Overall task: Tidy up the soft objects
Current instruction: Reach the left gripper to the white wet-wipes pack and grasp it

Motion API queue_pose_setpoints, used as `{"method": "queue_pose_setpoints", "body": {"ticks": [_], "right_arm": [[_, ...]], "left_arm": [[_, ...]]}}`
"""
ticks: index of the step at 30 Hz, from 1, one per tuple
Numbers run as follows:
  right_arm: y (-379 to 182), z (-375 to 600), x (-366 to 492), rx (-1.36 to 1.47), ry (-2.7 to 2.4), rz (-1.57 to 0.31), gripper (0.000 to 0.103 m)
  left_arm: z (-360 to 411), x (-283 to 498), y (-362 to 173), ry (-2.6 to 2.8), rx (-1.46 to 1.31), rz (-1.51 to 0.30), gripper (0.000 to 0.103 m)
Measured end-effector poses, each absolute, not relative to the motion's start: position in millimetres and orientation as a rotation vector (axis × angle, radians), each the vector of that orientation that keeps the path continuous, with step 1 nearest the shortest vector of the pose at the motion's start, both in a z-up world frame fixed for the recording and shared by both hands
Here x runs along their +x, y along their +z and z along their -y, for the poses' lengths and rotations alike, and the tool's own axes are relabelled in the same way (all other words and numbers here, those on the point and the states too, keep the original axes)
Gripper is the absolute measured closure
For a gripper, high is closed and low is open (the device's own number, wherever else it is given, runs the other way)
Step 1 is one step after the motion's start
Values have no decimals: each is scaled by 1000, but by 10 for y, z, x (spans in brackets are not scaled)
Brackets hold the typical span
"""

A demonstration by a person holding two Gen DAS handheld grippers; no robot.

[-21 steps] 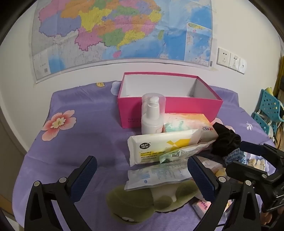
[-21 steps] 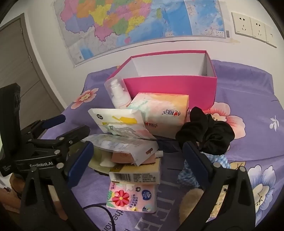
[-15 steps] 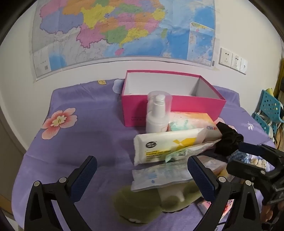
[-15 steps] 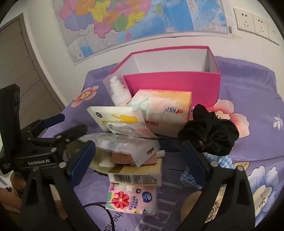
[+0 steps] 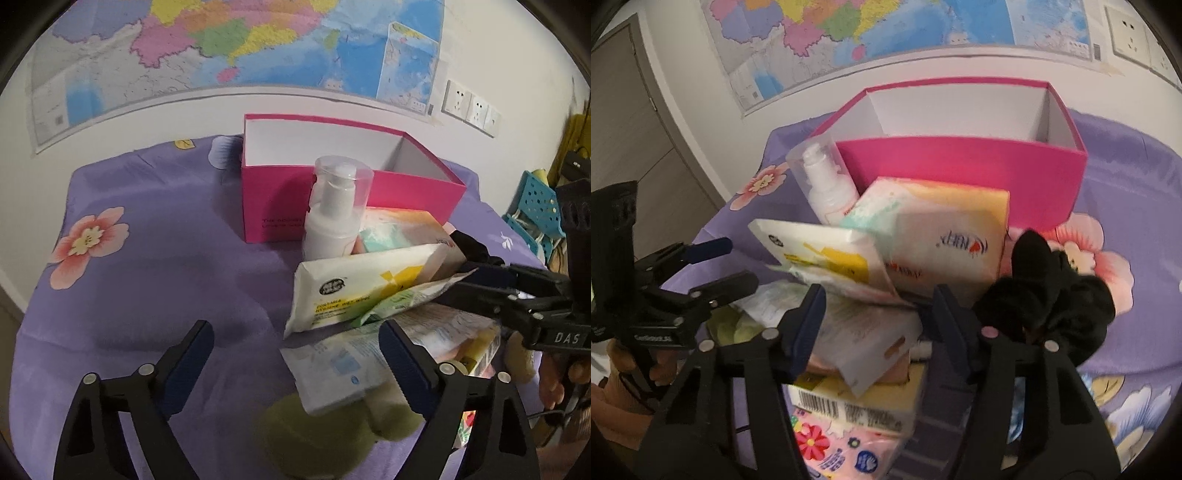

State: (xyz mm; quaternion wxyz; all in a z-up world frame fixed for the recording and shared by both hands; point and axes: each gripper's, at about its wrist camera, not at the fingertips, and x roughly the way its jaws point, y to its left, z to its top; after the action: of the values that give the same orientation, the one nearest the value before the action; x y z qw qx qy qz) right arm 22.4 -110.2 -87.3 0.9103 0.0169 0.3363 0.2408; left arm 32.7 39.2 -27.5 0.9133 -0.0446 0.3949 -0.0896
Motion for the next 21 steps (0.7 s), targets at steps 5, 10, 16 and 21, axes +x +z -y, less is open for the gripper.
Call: {"method": "queue_pose_setpoints", "body": {"ticks": [5,10,16,21], "right_arm": [[-695,1235,276,77,524,-624,44],[-712,1137,442,52,557,-657,63],[-852,996,513,6,611,-694,79],[-850,978,517,-8,620,-683,86]], "left_arm": [[-506,442,-222,-214,-68,-820,18],[-565,564,-263,-259,-88,-861,39],[-548,675,-409,-343,-110,-907,66],[-483,670,-403,-375,-115,-910,72]]}}
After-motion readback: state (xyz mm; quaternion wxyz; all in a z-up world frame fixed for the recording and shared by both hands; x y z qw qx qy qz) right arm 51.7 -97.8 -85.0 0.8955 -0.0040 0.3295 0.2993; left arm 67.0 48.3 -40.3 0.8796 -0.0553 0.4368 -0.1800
